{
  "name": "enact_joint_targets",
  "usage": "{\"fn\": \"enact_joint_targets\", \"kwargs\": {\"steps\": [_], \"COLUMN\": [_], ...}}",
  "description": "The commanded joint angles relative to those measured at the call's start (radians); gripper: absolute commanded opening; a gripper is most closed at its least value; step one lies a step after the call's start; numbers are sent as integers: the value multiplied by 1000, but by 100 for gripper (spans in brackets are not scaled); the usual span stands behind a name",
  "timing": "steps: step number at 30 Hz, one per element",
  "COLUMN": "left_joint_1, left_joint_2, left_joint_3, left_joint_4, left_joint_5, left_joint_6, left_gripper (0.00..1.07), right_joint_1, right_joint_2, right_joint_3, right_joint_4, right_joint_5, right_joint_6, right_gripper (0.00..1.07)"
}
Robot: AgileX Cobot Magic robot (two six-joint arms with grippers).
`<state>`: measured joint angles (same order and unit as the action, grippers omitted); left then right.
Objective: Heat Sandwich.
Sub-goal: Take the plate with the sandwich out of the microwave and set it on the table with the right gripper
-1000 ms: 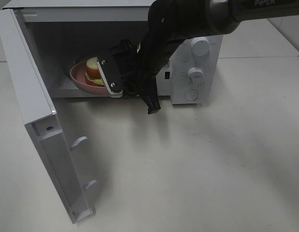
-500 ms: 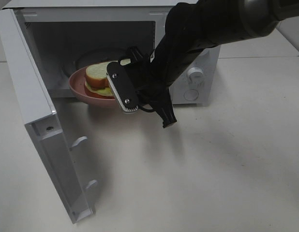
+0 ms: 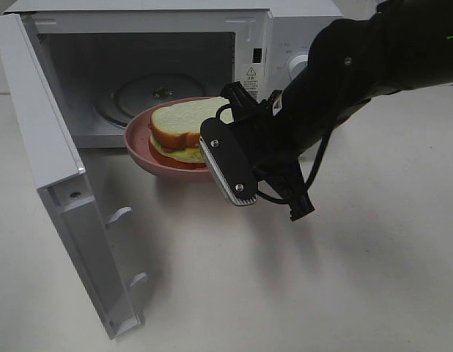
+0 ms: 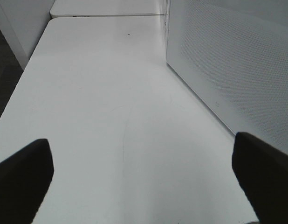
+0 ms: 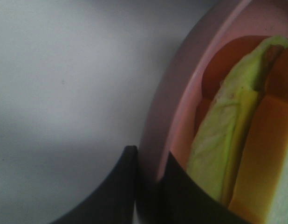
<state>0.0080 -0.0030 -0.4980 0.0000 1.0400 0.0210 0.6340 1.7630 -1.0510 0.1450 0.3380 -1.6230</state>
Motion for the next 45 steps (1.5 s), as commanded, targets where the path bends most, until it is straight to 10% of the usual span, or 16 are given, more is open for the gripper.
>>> {"fn": "enact_joint_targets", "kwargs": {"steps": [1, 45], "left_joint_1": [3, 3], "left_joint_2": [-26, -26], "left_joint_3": [3, 3], "left_joint_4": [-6, -6], "left_joint_5": [-4, -4], "left_joint_6": [0, 0], "left_gripper": [100, 100], "right_joint_1": [-16, -16], "right_joint_2": [-77, -735], "right_joint_3": [58, 529], "right_joint_4": [-9, -32], "right_joint_5": [-48, 47], "right_joint_6": [8, 98], "right_gripper": [0, 0]}}
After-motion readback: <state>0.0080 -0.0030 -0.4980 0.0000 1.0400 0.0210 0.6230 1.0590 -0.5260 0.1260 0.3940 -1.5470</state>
